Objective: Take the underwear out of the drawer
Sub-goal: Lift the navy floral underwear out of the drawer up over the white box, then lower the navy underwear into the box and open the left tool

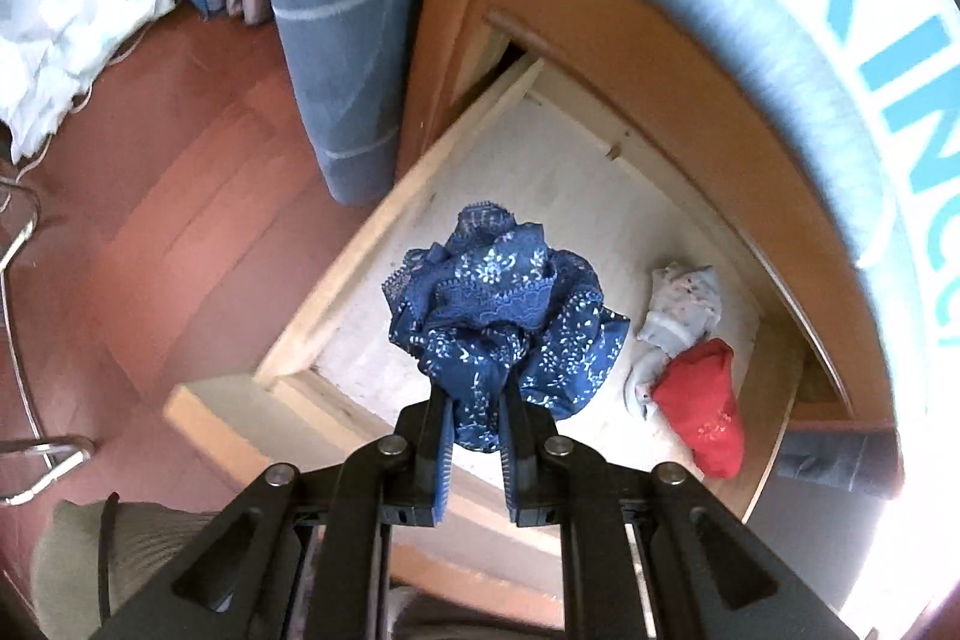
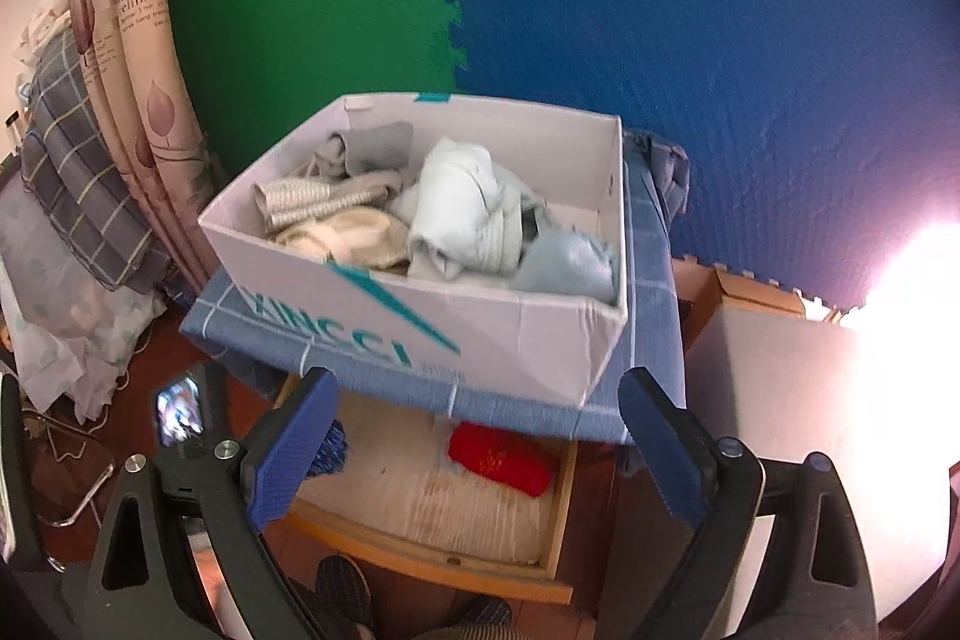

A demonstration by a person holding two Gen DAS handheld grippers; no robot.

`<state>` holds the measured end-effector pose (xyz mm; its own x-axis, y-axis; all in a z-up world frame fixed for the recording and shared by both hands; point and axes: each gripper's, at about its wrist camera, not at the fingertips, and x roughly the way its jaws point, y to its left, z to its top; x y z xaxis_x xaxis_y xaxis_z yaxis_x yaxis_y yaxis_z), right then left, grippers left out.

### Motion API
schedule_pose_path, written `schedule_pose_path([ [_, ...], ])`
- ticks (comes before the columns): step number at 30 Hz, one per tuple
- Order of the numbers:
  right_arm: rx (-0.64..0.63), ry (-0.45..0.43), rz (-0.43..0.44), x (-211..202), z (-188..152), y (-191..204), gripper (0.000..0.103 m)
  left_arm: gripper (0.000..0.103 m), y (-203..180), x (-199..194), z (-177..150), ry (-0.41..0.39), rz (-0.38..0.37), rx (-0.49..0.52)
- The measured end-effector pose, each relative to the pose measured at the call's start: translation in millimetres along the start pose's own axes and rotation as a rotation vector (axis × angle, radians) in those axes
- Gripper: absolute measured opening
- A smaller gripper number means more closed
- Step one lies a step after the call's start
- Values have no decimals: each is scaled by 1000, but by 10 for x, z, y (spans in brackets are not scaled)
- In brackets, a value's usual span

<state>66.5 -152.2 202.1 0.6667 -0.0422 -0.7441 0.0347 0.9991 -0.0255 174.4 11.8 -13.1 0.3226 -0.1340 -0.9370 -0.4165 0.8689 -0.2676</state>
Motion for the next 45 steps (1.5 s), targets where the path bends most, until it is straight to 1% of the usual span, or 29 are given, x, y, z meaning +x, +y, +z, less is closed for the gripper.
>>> schedule_pose_path([
  [4, 18, 17, -24, 64, -243, -41, 93, 13, -2, -159, -3, -49, -2, 61],
  [8, 39, 57, -36, 264, -527, -82, 94, 13, 51, -314, -3, -74, -19, 110],
  [15, 47, 194, -41, 834, -1048, -52, 94, 13, 177, -675, 54, -121, -15, 204],
  [17, 43, 221, -43, 947, -1150, -37, 94, 13, 178, -749, 60, -133, -14, 238],
  [20, 39, 254, -54, 1095, -1251, -25, 94, 13, 188, -954, 60, -172, -19, 301],
  [23, 49, 276, -51, 1191, -1334, -52, 94, 13, 162, -1165, 59, -217, -24, 363],
  [26, 63, 300, -42, 1286, -1371, -71, 94, 13, 102, -1455, 50, -288, -31, 435],
  [31, 102, 341, -12, 1376, -1390, -134, 94, 13, 8, -1940, 64, -379, -62, 504],
  [35, 104, 349, -3, 1384, -1403, -125, 94, 13, -92, -2326, 105, -453, -80, 554],
  [37, 106, 355, 1, 1409, -1407, -123, 94, 13, -168, -2535, 150, -489, -99, 576],
  [41, 107, 365, 5, 1434, -1415, -113, 94, 13, -371, -2906, 285, -578, -112, 623],
  [43, 106, 370, 1, 1441, -1415, -108, 94, 13, -481, -3026, 390, -601, -128, 626],
  [45, 102, 375, -3, 1449, -1422, -100, 94, 13, -572, -3084, 512, -607, -152, 618],
])
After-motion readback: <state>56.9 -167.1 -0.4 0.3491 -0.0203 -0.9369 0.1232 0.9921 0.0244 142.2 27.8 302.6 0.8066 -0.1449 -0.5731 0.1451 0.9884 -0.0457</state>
